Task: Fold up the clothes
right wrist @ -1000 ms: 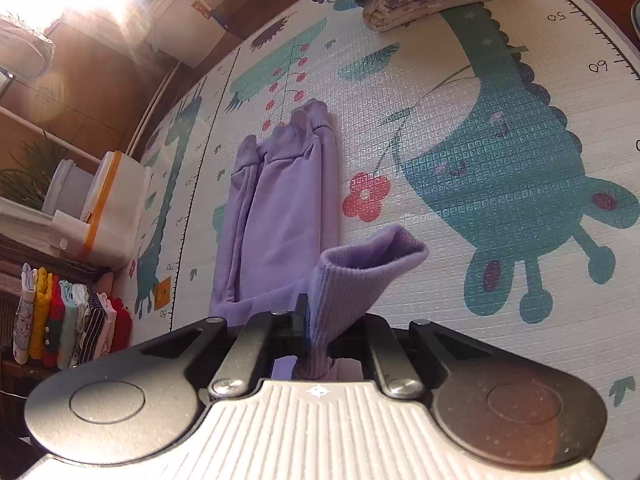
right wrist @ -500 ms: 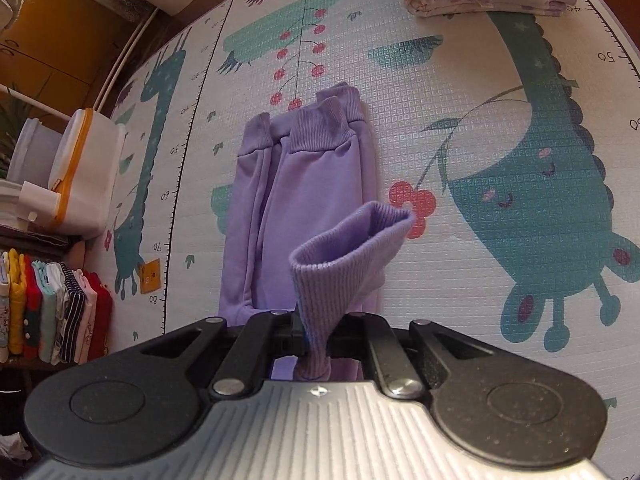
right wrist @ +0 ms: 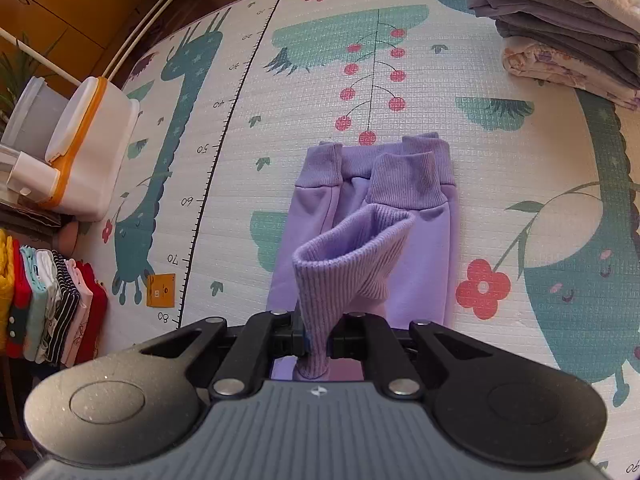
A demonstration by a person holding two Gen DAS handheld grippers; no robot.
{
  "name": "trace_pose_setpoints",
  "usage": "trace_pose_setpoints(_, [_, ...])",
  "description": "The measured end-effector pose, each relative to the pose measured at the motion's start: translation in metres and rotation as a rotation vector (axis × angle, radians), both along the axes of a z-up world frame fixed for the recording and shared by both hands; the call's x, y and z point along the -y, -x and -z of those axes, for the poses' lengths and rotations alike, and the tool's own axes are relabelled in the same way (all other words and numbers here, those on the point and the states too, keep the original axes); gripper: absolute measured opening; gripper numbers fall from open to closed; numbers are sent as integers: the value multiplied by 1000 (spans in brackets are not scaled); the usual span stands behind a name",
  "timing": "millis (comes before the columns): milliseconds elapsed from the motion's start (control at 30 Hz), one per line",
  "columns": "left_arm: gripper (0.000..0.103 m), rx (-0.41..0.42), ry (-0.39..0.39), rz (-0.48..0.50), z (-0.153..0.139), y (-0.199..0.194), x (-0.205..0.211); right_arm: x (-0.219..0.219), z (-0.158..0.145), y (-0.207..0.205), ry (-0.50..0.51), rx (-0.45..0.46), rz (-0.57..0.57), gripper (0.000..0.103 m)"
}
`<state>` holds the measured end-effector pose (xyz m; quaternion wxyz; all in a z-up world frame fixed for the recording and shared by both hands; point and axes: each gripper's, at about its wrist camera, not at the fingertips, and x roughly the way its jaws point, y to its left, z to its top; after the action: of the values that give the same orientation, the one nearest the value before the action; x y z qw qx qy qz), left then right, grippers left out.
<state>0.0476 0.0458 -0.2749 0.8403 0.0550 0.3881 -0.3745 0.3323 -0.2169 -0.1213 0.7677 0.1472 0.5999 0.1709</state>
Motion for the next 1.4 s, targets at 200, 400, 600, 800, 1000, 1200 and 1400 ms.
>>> trace_pose_setpoints(200, [33,-82,104,-74,2,-6,-13,-24,22,-26,18,-7,12,9])
trace_pose_setpoints(400, [21,-201,215,-133,8,-21,-31,-40,47,-45,52,-27,24,9])
trace_pose_setpoints(600, [17,-411,435,-227,29,-41,-62,-54,66,-67,101,-53,21,9])
trace_pose_setpoints(800, [16,-550,590,-308,47,-45,-81,-68,88,-82,158,-75,7,9])
trace_pose_setpoints(1000, [16,-617,659,-358,55,-44,-86,-42,82,-88,36,70,130,20])
trace_pose_setpoints(1200, [16,-634,674,-373,55,-45,-90,3,80,-75,-62,187,213,33])
trace_pose_setpoints(1400, [16,-608,641,-354,48,-45,-87,-10,106,-56,-53,190,103,33])
